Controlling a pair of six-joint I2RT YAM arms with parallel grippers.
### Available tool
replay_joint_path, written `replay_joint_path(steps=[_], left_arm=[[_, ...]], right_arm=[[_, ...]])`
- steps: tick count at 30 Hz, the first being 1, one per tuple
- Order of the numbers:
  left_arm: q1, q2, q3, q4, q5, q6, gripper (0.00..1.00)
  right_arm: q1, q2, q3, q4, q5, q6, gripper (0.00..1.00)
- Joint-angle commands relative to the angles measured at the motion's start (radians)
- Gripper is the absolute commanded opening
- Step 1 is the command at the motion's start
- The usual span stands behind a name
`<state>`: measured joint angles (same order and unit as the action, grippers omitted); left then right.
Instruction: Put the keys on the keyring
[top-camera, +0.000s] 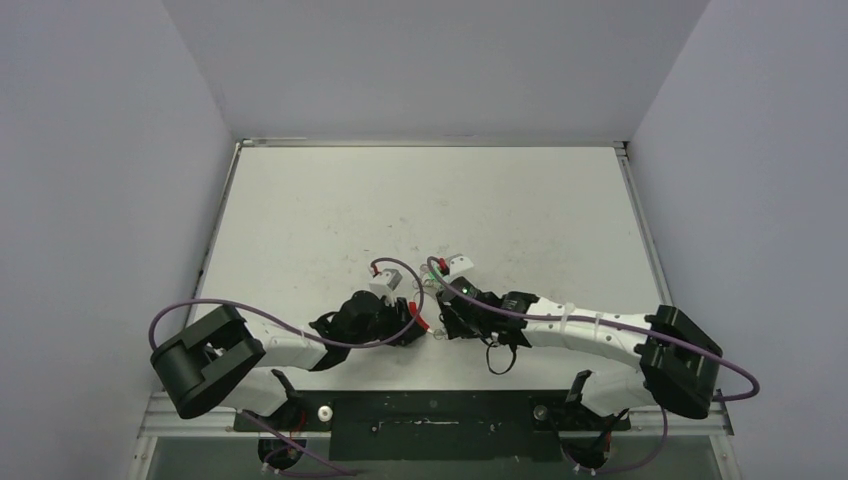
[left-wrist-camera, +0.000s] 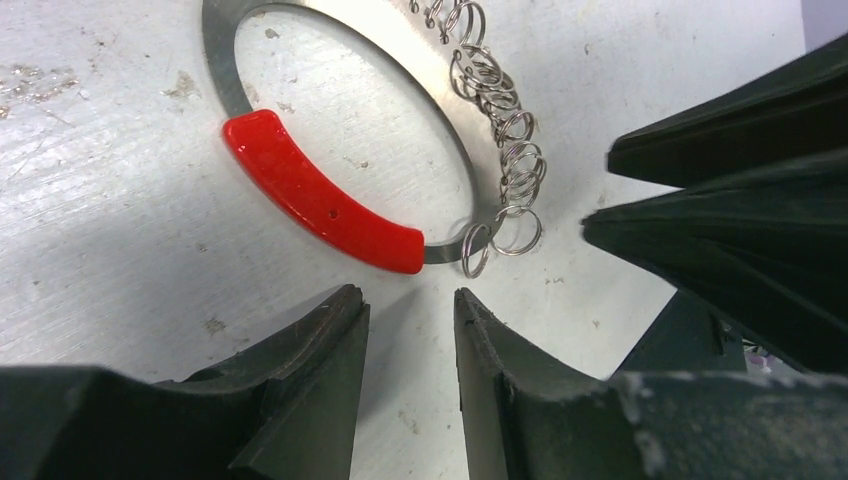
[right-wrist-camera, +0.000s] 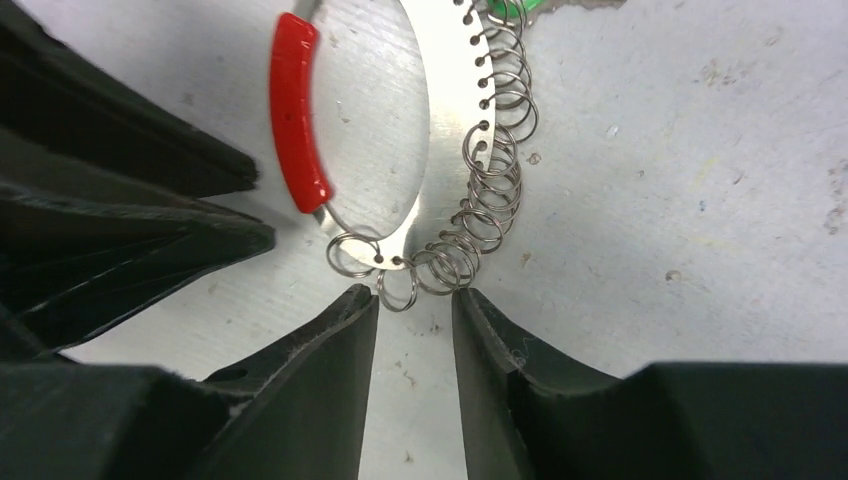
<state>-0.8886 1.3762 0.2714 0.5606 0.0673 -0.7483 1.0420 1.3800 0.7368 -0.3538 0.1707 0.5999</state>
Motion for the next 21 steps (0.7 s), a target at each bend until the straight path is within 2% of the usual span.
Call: replay_joint_path(steps=[1,5,8,14,21], left_arm=[[-0.006,0.018,0.023,0.068,0.021,-0.022,0.36],[-0.004,-0.023,0.038,0.003,-0.029,-0.023,0.37],[-0.005,-0.113,0.083,-0.234,-0.169,-0.019,0.40],[-0.004,-0.357,0.079,-0.589,-0.415,-0.053,0.44],[-0.004,-0.623,0.000,-0.758,-0.506,-0.103,0.49]], right_arm=[[0.016,-0.110,0.014,0.010,0.021,-0.058,0.37],[0.071,-0.114,0.021,0.005,0.045,-0.086,0.48],[0.138,-0.059,0.056,-0.043,0.126,-0.098,0.53],[0.248,0.083,0.141,-0.098,0.276,-0.082,0.49],[0.294,0.229,0.219,-0.079,0.346,-0.075,0.46]])
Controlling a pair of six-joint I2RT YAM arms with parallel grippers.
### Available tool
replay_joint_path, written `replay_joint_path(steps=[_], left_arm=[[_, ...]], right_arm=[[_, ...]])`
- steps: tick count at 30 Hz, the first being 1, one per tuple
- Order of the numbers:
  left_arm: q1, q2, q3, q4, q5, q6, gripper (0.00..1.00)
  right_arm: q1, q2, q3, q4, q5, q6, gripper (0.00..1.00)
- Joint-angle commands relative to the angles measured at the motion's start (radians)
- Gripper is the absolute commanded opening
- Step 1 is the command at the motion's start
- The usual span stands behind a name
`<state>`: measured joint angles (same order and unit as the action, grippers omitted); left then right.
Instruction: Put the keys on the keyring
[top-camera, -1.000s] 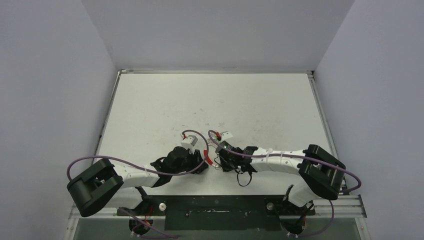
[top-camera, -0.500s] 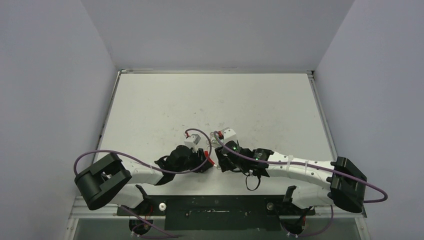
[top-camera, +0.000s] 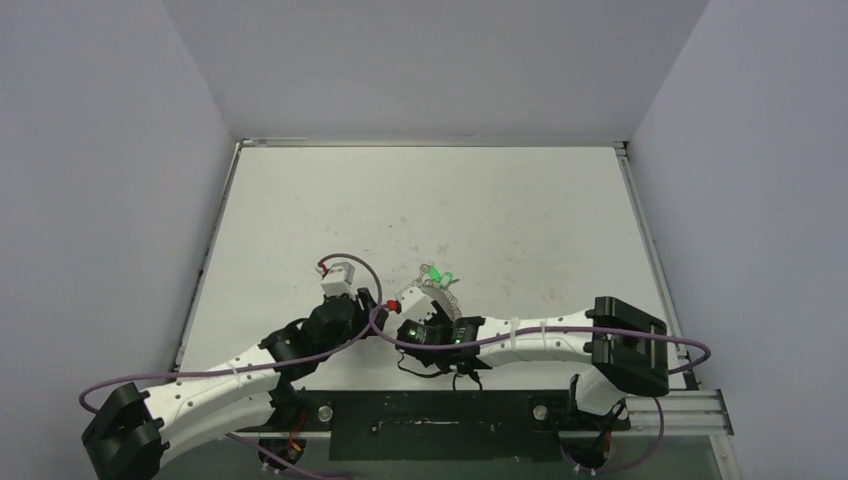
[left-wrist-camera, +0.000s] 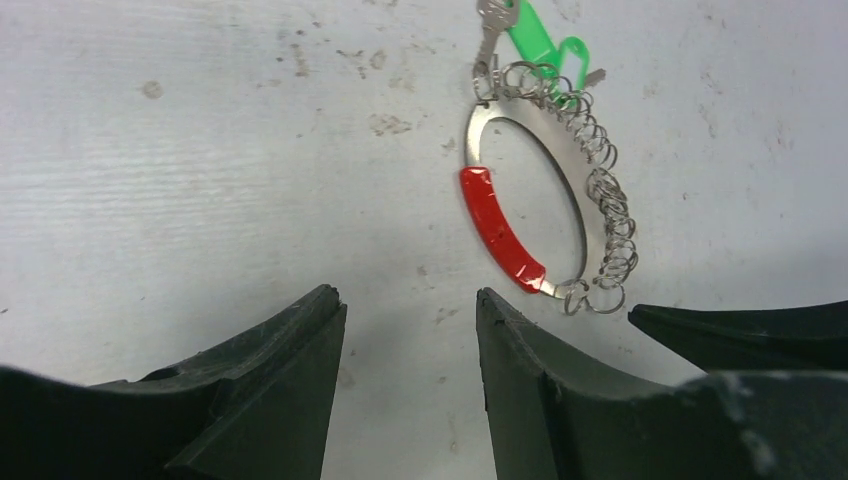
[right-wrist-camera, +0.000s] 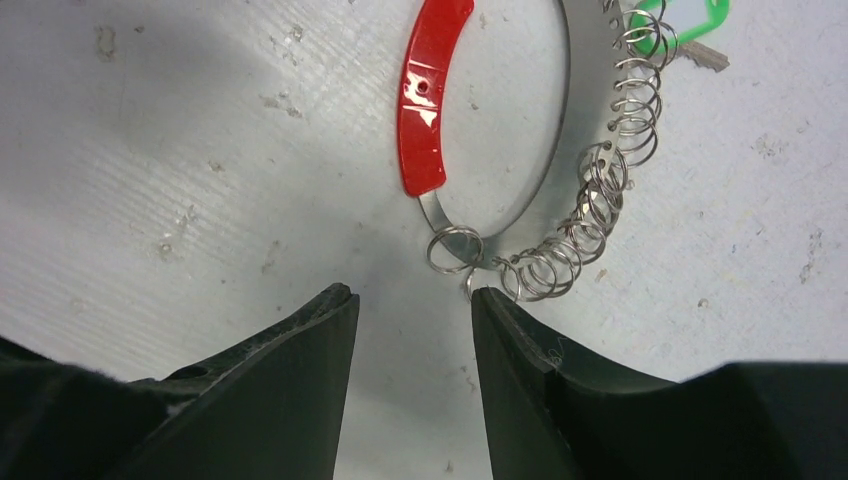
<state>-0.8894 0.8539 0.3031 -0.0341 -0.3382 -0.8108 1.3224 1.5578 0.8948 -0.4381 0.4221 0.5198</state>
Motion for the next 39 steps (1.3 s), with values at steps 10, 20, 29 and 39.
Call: replay_joint_path(steps=[10,20,29,39], left_arm=[[-0.002,-0.221,-0.039,-0.248,-0.134,-0.034,0.51],[-0.002,-0.184,-0.032,-0.229,-0.124,-0.024,0.51],[0.000,-0.188,-0.037,-0.214,-0.123,-0.013,0.51],[-0.003,-0.190,-0.076,-0.086,-0.060,0.077,0.51]], right_arm=[[0.014,0.175,0.104,-0.042,0.155,0.064,0.36],[0.014,0.205,0.092,-0.036,0.141,0.095,0.14],[0.012,0.110,0.059,-0.013,0.122,0.056,0.00],[-0.143,-0.145,-0.126,0.209,-0.231,0.051,0.00]])
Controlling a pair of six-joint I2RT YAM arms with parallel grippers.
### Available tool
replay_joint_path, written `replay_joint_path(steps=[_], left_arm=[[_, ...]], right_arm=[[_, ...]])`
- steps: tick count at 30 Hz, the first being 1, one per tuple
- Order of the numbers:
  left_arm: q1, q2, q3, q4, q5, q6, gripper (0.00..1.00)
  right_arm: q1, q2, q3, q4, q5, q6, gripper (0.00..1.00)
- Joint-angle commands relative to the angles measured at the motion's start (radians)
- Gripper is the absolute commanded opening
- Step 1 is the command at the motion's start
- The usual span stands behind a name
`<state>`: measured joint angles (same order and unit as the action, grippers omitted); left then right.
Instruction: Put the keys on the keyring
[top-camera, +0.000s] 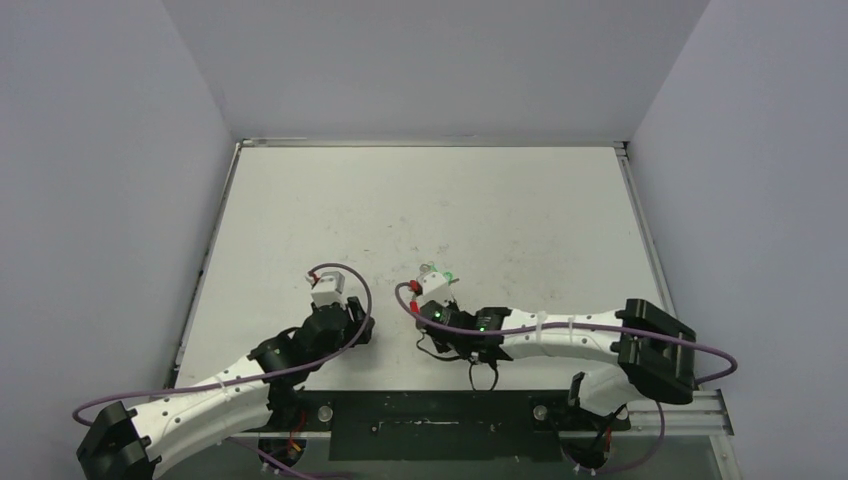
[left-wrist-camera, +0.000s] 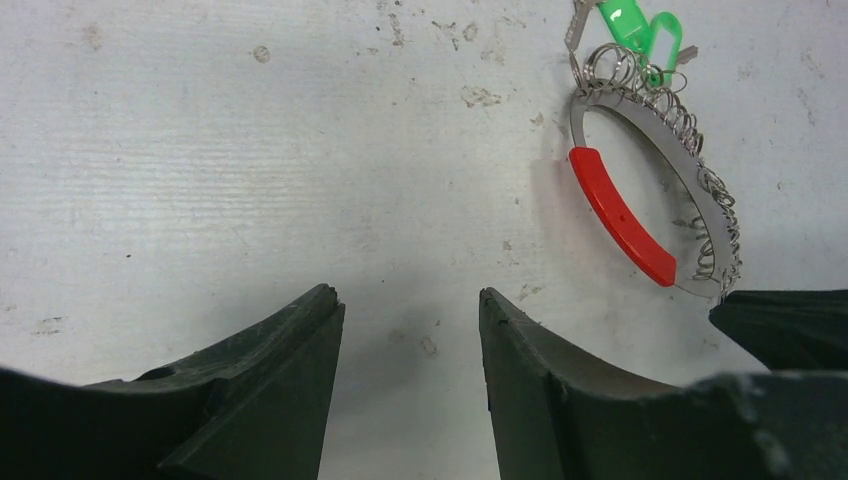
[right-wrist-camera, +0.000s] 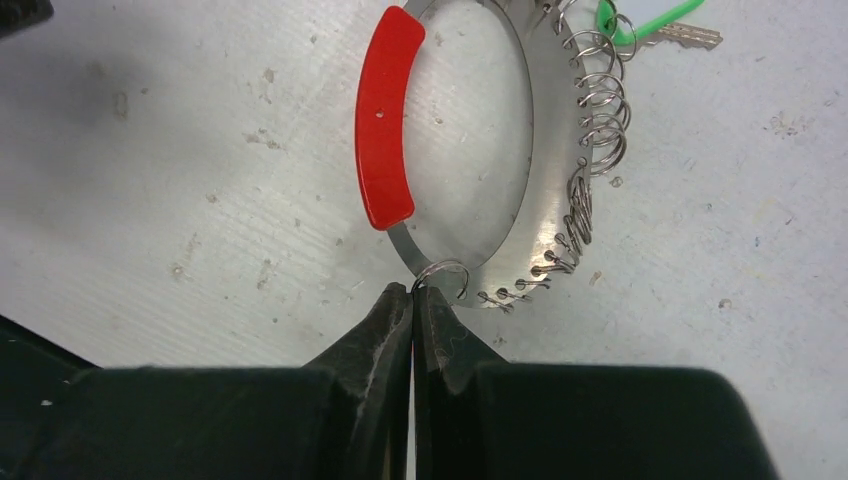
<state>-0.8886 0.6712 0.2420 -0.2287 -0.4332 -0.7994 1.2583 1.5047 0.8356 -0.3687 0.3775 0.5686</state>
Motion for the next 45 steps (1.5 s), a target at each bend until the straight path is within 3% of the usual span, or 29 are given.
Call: replay_joint_path(steps=[1,11,20,26,34,40,42,45], left_arm=[[-0.003,-0.006,-0.019,0.129,0.046,0.081,0.50],[-0.003,0.023,-0.039,0.303,0.163,0.238,0.50],[-0.004,0.087,-0.046,0.406,0.251,0.283,0.49],[-0.004,0.142,-0.035,0.454,0.298,0.289,0.47],[-0.006,0.255,-0.016,0.556,0.380,0.292,0.45],[-0.012,0.355,0.013,0.650,0.431,0.278,0.44],[-0.013,0.393,0.026,0.688,0.470,0.259,0.43],[-0.016,0.462,0.046,0.763,0.536,0.224,0.41]], right_arm=[[-0.109,-0.106,-0.092,0.168,-0.235,0.005,0.00],[-0.270,-0.077,-0.241,0.446,-0.612,0.079,0.00],[-0.383,-0.040,-0.320,0.540,-0.742,0.150,0.00],[-0.413,-0.096,-0.356,0.524,-0.750,0.164,0.00],[-0.423,-0.248,-0.368,0.349,-0.666,0.125,0.16],[-0.416,-0.355,-0.327,0.198,-0.574,0.070,0.36],[-0.417,-0.363,-0.323,0.171,-0.551,0.065,0.35],[-0.418,-0.339,-0.326,0.166,-0.539,0.066,0.24]])
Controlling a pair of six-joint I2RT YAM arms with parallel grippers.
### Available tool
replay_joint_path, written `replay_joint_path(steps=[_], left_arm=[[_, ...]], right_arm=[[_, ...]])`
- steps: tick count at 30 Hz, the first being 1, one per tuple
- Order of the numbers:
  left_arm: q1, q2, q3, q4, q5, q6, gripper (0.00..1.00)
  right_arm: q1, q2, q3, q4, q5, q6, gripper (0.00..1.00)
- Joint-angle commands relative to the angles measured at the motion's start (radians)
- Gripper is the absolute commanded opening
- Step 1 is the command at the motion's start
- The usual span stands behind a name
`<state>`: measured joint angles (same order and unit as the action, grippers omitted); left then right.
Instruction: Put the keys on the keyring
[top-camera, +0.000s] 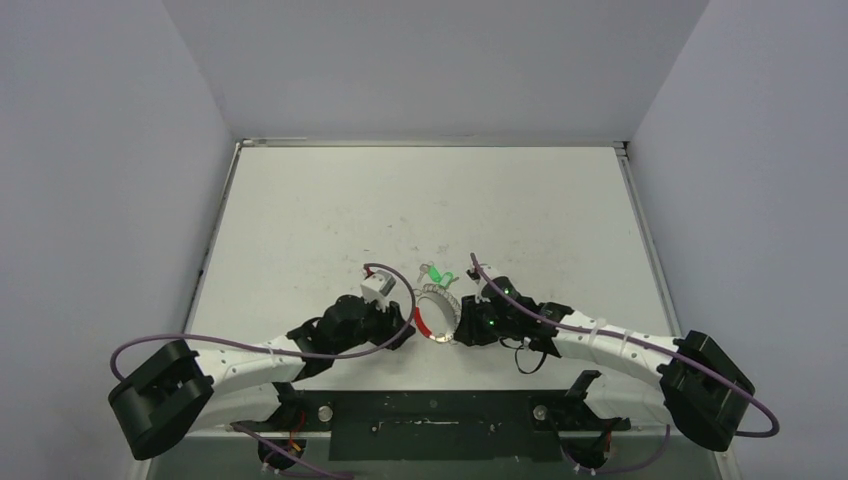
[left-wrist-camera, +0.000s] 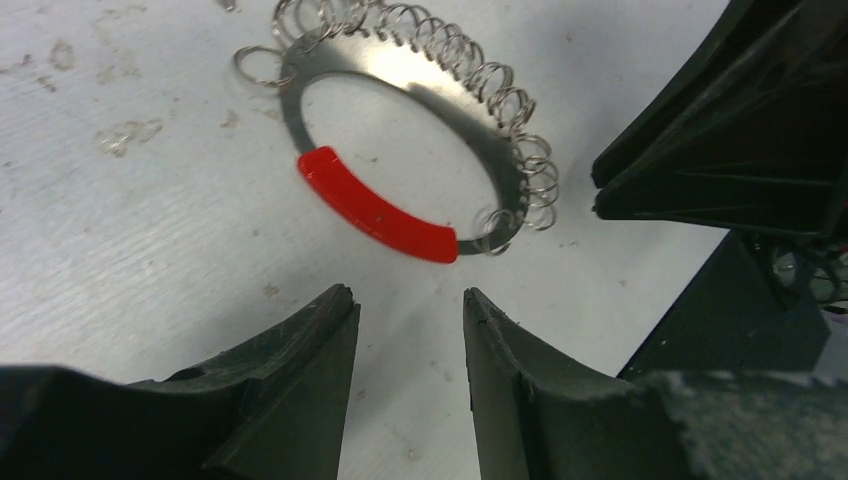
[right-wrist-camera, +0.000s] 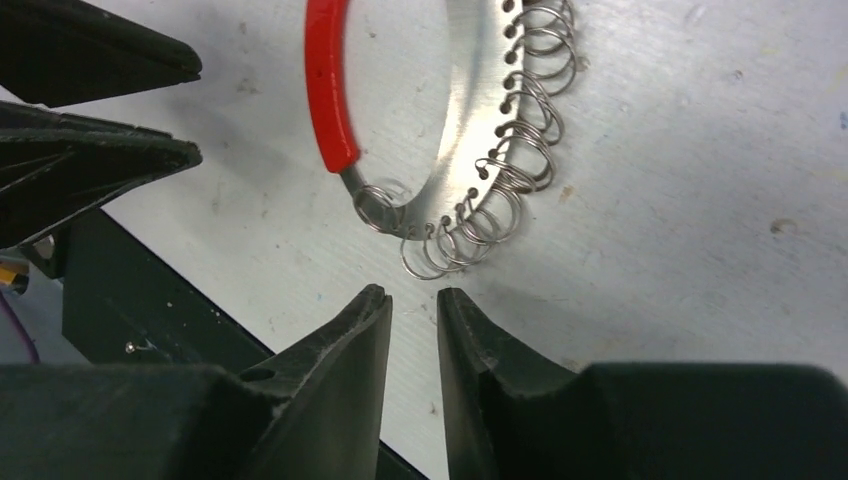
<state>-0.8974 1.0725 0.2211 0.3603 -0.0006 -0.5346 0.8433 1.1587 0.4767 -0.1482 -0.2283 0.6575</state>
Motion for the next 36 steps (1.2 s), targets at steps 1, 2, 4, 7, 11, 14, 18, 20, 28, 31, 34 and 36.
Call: replay_joint_path(steps=[1,2,4,7,11,14,18,20,28,31,34,36], left_arm=[[-0.008,0.088,0.075,0.200,0.124,-0.050,0.41],[-0.009,0.114,0.084,0.221,0.144,-0.059,0.41],[-0.011,0.175,0.106,0.252,0.181,-0.073,0.41],[-0.016,0.253,0.140,0.293,0.212,-0.088,0.40],[-0.019,0.347,0.164,0.327,0.213,-0.100,0.41],[-0.022,0.410,0.169,0.362,0.221,-0.117,0.43],[-0.032,0.471,0.183,0.386,0.243,-0.132,0.43],[-0.041,0.485,0.187,0.388,0.240,-0.130,0.43],[-0.071,0.457,0.196,0.341,0.231,-0.123,0.40],[-0.083,0.436,0.203,0.322,0.230,-0.119,0.37],[-0.087,0.417,0.203,0.324,0.231,-0.118,0.36],[-0.089,0.407,0.195,0.339,0.226,-0.119,0.36]], right_arm=[[-0.003,0.021,0.030,-0.048,0.067,-0.021,0.22],[-0.003,0.036,0.026,-0.036,0.062,-0.017,0.21],[-0.003,0.066,0.017,0.006,0.051,-0.009,0.18],[-0.001,0.104,0.006,0.061,0.039,0.001,0.15],[-0.002,0.152,0.008,0.093,0.038,0.006,0.10],[-0.001,0.176,0.002,0.118,0.040,0.014,0.07],[-0.001,0.215,0.004,0.139,0.035,0.017,0.04],[0.000,0.226,0.003,0.141,0.035,0.016,0.03],[0.001,0.261,0.019,0.141,0.040,0.015,0.00],[0.000,0.264,0.024,0.139,0.042,0.012,0.00],[0.003,0.258,0.031,0.127,0.047,0.004,0.00],[0.002,0.249,0.037,0.101,0.058,-0.007,0.01]])
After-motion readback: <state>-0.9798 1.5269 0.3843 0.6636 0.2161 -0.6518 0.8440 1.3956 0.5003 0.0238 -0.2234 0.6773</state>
